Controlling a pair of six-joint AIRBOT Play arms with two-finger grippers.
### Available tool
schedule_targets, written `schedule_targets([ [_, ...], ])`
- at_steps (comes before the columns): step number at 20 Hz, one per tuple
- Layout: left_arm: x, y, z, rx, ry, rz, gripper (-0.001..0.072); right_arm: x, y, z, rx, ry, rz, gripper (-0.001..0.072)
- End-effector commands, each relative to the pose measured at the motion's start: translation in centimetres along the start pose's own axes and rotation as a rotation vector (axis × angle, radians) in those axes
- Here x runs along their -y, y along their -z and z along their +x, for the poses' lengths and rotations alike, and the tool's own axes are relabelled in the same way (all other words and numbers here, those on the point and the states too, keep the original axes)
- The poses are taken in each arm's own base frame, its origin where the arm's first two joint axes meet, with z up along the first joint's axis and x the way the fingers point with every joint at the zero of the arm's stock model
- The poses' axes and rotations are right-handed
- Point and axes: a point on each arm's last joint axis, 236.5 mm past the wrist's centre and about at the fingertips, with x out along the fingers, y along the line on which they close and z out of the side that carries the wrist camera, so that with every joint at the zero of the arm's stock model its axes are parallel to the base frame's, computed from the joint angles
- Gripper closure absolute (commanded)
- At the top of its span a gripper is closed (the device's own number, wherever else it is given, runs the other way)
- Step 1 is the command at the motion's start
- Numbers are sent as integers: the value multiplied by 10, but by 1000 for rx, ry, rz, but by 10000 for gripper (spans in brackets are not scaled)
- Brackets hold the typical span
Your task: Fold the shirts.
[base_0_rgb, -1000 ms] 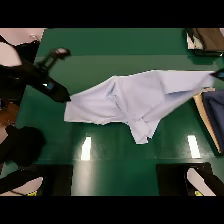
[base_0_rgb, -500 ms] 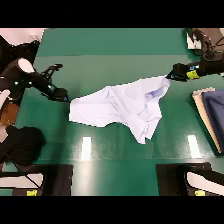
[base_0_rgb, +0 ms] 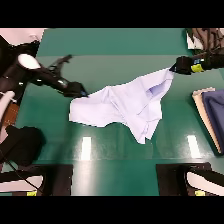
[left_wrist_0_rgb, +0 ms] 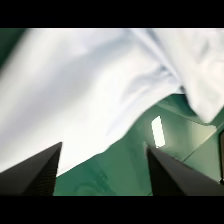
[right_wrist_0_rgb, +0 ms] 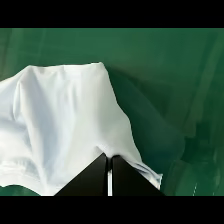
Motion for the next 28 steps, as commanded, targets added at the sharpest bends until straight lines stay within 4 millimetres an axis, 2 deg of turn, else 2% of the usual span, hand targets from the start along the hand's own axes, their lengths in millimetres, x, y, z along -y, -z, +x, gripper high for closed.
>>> schedule_targets([
  [1,75,3,59,32,48,107,69,-1,-3,-15,31,8,-7,698],
  [3,104,15,95,5,72,116,73,-3,-3,-19,38,7,-13,698],
  [4,112,24,113,-21,76,117,74,-3,-4,-21,41,7,-20,698],
  [6,116,49,149,-105,72,81,74,-4,-3,-21,40,7,-22,698],
  [8,120,61,175,-141,88,32,74,-4,2,-21,17,4,-35,698],
  [10,136,50,183,-90,149,-22,75,-4,6,-21,0,3,-50,698],
  [11,136,43,184,-58,146,-23,75,-5,7,-21,-3,3,-56,698],
  [14,132,39,186,-41,133,-24,75,-5,7,-21,-3,2,-66,698],
  [17,122,56,195,-114,110,-51,75,-5,7,-21,-3,2,-67,698],
  [19,120,45,197,-69,106,-58,98,-5,9,-21,-12,1,-79,699],
  [20,124,35,196,-31,118,-67,134,-5,10,-21,-18,0,-85,698],
  [21,128,26,194,-2,126,-64,289,-5,11,-21,-21,0,-85,698],
  [22,133,18,191,20,132,-53,485,-4,11,-21,-21,3,-86,698],
  [23,137,13,188,31,139,-28,649,-1,13,-21,-31,16,-90,698],
  [24,143,11,183,24,148,10,680,2,17,-21,-47,30,-93,698],
  [26,142,9,165,-15,127,89,682,12,25,-23,-84,68,-103,698],
  [28,127,-13,122,30,29,182,682,16,28,-35,-79,78,-90,698],
])
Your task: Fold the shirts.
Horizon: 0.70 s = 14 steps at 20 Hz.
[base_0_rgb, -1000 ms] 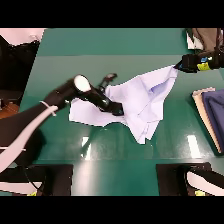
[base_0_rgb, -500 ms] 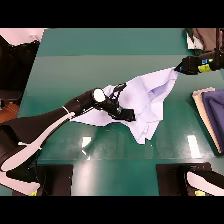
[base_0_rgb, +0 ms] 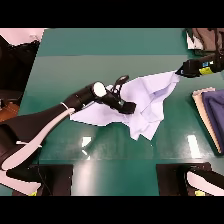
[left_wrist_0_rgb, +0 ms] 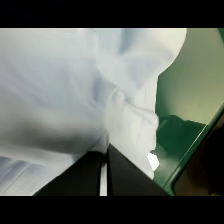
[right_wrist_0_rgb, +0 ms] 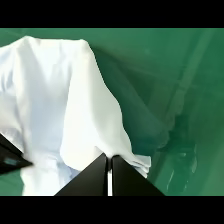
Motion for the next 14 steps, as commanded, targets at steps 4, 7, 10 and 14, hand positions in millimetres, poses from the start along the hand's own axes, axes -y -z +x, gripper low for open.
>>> schedule_targets([
  [4,-21,-77,-207,280,-362,292,682,19,-6,-73,166,98,27,698],
  [7,1,-87,-345,515,-537,387,682,18,-12,-130,338,171,24,698],
  [10,49,-67,-458,724,-657,490,682,4,-16,-183,499,226,-8,699],
  [14,119,-24,-546,917,-659,578,682,-36,-23,-266,710,282,-97,698],
])
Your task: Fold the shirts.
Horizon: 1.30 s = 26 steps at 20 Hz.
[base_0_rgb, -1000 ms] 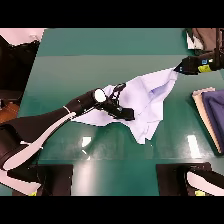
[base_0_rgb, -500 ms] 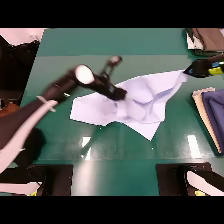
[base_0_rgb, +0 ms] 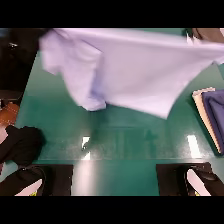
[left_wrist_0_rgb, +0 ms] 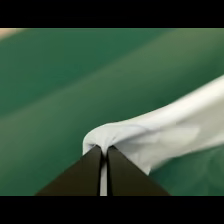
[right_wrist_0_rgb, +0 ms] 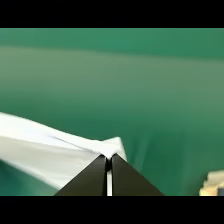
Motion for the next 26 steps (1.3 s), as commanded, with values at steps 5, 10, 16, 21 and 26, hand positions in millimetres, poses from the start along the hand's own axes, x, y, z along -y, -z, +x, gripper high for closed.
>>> schedule_targets([
  [5,5,-63,-142,240,-32,49,682,-34,-68,-111,284,50,-81,698],
  [10,12,-63,-135,233,3,44,682,-34,-63,-103,144,28,-27,698],
  [16,-35,29,7,-197,-122,81,682,9,23,7,-367,-9,167,698],
  [21,-30,156,168,-610,-10,88,682,32,87,115,-556,-62,217,698],
  [26,-26,254,266,-773,41,29,681,19,130,204,-549,-104,182,698],
])
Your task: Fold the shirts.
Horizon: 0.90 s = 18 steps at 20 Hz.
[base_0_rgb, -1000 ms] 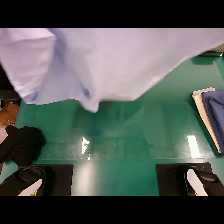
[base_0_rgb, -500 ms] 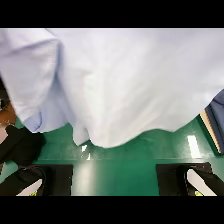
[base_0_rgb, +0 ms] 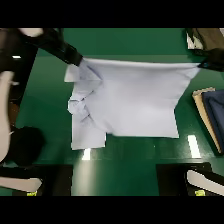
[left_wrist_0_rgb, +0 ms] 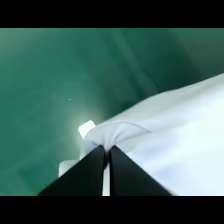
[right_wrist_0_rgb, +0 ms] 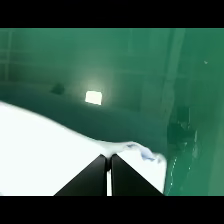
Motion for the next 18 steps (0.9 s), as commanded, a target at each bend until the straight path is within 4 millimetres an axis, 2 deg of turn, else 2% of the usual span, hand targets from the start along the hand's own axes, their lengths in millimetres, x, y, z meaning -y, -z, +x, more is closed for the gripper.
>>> schedule_targets([
  [1,1,19,87,-111,43,-65,681,0,-7,71,20,-25,-12,697],
  [2,-6,25,94,-129,38,-91,679,2,-6,84,19,-24,-4,697],
  [3,-16,29,95,-137,30,-109,541,7,-6,94,18,-20,8,697],
  [4,-28,32,93,-140,19,-134,275,10,-4,103,11,-18,16,682],
  [5,-43,36,89,-144,4,-187,138,12,-4,108,5,-17,21,503],
  [6,-56,44,84,-160,-4,-230,137,16,-5,109,7,-14,29,224],
  [7,-68,54,76,-184,-1,-265,138,18,-6,108,10,-17,42,166],
  [10,-86,84,50,-253,61,-377,153,17,-5,85,29,-25,49,200],
  [11,-87,92,42,-264,89,-402,227,12,-2,73,28,-28,38,200],
  [13,-86,112,34,-283,112,-431,227,3,2,52,44,-32,-1,200],
  [16,-66,152,31,-308,125,-428,226,-9,3,24,88,-35,-36,200],
  [18,-37,180,34,-283,168,-469,226,-15,6,8,106,-36,-52,200],
])
